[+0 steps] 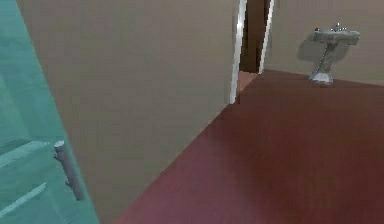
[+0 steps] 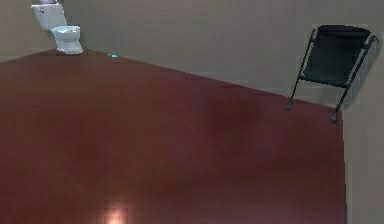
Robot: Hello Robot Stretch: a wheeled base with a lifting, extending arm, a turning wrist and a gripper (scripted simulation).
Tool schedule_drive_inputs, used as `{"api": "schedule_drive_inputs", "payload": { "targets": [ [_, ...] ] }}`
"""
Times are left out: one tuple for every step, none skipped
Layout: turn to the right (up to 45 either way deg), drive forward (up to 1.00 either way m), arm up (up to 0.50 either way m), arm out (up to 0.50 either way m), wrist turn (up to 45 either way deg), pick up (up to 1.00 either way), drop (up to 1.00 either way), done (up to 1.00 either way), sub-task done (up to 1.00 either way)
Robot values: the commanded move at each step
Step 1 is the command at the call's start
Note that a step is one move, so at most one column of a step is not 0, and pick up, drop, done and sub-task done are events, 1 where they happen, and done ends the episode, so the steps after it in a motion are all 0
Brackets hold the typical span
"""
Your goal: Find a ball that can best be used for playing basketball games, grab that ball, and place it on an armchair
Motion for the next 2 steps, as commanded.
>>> {"api": "schedule_drive_inputs", "payload": {
  "targets": [
    [-45.0, 0.0, 0.0, 0.0, 0.0, 0.0, 0.0, 0.0, 0.0],
    [-45.0, 0.0, 0.0, 0.0, 0.0, 0.0, 0.0, 0.0, 0.0]
  ]
}}
